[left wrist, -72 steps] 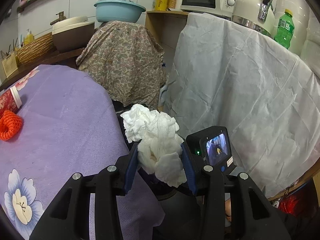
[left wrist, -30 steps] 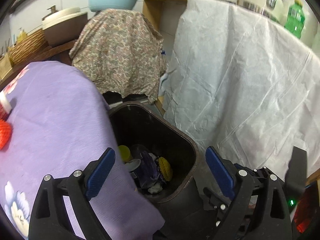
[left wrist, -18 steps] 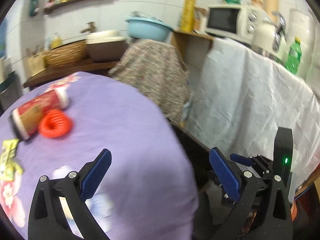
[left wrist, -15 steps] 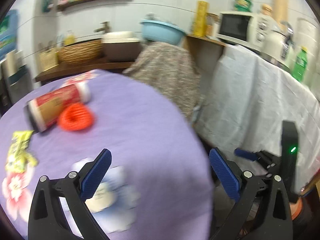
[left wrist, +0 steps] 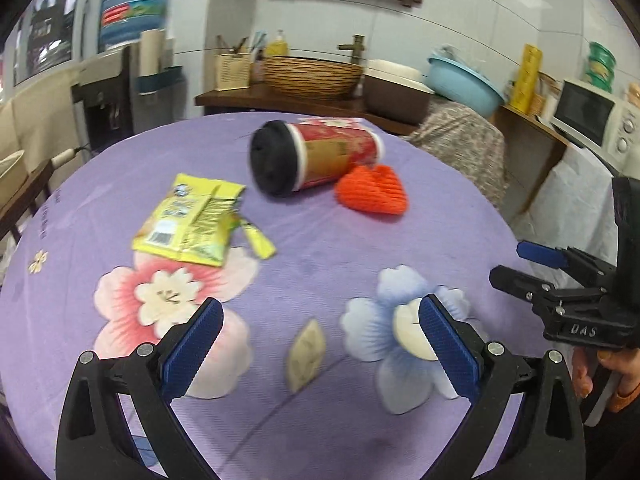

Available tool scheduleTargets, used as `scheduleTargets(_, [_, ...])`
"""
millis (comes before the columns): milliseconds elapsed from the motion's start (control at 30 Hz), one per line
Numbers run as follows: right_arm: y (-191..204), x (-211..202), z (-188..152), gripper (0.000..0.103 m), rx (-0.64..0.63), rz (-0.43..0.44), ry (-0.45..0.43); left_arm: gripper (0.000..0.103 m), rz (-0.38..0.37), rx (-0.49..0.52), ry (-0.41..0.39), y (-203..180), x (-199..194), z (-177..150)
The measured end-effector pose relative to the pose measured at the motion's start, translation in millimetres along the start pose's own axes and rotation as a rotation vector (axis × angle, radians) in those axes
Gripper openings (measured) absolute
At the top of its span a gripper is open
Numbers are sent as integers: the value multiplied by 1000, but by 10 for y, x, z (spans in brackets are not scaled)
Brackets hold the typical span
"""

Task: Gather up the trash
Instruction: 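Move both open tools back over the table, then grasp the orange foam net with the right tool while the left tool grasps the red paper cup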

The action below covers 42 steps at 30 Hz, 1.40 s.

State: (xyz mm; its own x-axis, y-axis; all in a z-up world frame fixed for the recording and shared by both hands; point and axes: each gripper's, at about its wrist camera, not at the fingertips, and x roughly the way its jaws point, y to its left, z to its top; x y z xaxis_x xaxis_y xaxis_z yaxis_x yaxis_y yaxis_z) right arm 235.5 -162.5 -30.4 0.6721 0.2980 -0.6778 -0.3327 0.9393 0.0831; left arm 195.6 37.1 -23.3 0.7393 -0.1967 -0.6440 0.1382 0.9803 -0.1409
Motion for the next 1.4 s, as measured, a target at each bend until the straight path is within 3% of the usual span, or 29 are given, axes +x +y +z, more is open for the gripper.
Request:
scheduleTargets(267, [414, 484, 476, 80, -113, 9, 23, 97, 35, -24, 20, 377, -39, -92])
scheduleTargets(433, [605, 881, 709, 59, -210, -22, 62, 97, 36, -13, 23, 473, -24, -48])
scheduleTargets(667, [646, 1375, 836, 49, -283, -94, 121, 97, 28, 100, 42, 439, 101, 163])
scheduleTargets(767, [638, 1507, 815, 36, -323, -128, 134, 97, 40, 157, 50, 412, 202, 275])
scheduleTargets(800, [632, 1525, 802, 27, -333, -130, 137, 97, 53, 181, 49, 398, 238, 315])
scheduleTargets(900, [590, 1488, 787, 14, -327, -122, 120, 97, 94, 242, 47, 372, 347, 438])
scheduleTargets(1100, [406, 1094, 746, 12, -252, -64, 56, 97, 91, 288, 57, 260, 533, 759])
scheduleTargets(1300, [223, 649, 552, 13, -182, -40, 19, 97, 117, 466, 118, -256, 988, 1051])
scheduleTargets(1400, [145, 479, 440, 13, -157, -33, 10, 97, 189, 582, 144, -564, 1308, 1151])
